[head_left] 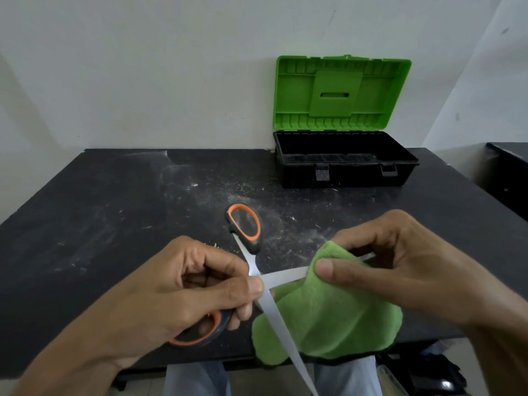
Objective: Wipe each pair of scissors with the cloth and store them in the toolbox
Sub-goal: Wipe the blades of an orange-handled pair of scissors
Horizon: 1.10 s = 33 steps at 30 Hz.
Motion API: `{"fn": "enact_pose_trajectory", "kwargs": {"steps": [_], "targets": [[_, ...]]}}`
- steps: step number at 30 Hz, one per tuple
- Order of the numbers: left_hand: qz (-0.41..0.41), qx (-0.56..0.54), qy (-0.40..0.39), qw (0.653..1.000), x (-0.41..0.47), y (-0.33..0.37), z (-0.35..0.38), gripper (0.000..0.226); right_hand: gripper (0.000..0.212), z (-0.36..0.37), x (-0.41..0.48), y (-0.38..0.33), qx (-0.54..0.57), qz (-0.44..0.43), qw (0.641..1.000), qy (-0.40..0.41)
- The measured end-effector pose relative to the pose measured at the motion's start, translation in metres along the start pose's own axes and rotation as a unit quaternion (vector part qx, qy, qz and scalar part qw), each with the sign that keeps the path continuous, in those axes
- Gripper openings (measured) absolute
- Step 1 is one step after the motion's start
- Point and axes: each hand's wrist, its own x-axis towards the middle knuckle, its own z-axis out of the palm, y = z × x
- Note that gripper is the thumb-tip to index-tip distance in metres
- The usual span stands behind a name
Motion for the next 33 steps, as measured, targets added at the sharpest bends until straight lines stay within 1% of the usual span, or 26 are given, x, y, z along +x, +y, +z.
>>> {"fn": "enact_pose_trajectory", "kwargs": {"steps": [4,6,10,12,14,16,19,22,24,26,28,31,33], "targets": [[0.029,0.042,0.007,0.999,-0.004,0.003,-0.004,0.04,0.019,-0.002,0.0,0.005,0.047,0.02,0.999,-0.006],[0.035,0.046,0.005,0.998,-0.006,0.003,-0.006,0.041,0.019,-0.006,-0.003,0.007,0.074,0.018,0.997,-0.007],[0.037,0.043,0.02,0.998,-0.006,0.0,-0.01,0.041,0.031,-0.011,-0.009,0.015,0.132,0.043,0.99,-0.016],[0.038,0.038,0.019,0.998,-0.004,0.001,-0.01,0.042,0.029,-0.012,-0.011,0.015,0.145,0.049,0.988,-0.02],[0.05,0.048,0.01,0.998,-0.002,0.003,-0.007,0.04,0.025,-0.012,-0.012,0.012,0.121,0.047,0.991,-0.02],[0.058,0.054,0.01,0.997,0.002,0.005,-0.004,0.042,0.027,-0.011,-0.012,0.008,0.085,0.046,0.995,-0.012],[0.069,0.071,0.024,0.995,0.004,0.007,-0.004,0.046,0.027,-0.006,-0.009,0.007,0.039,0.038,0.999,-0.001],[0.082,0.089,0.037,0.992,0.0,0.005,-0.006,0.044,0.022,-0.005,-0.011,0.008,0.022,0.015,0.999,0.021],[0.084,0.09,0.068,0.99,-0.005,-0.001,-0.009,0.04,0.02,-0.007,-0.014,0.008,0.016,-0.011,0.998,0.065],[0.072,0.069,0.127,0.987,-0.009,-0.011,-0.014,0.037,0.019,-0.011,-0.019,0.009,0.006,-0.042,0.991,0.124],[0.058,0.059,0.155,0.984,-0.012,-0.018,-0.016,0.037,0.017,-0.015,-0.023,0.009,0.008,-0.061,0.986,0.155],[0.069,0.085,0.138,0.984,-0.01,-0.019,-0.014,0.033,0.019,-0.018,-0.023,0.008,0.015,-0.067,0.989,0.127],[0.083,0.07,0.138,0.984,-0.007,-0.015,-0.008,0.032,0.02,-0.017,-0.021,0.01,0.014,-0.069,0.992,0.103]]}}
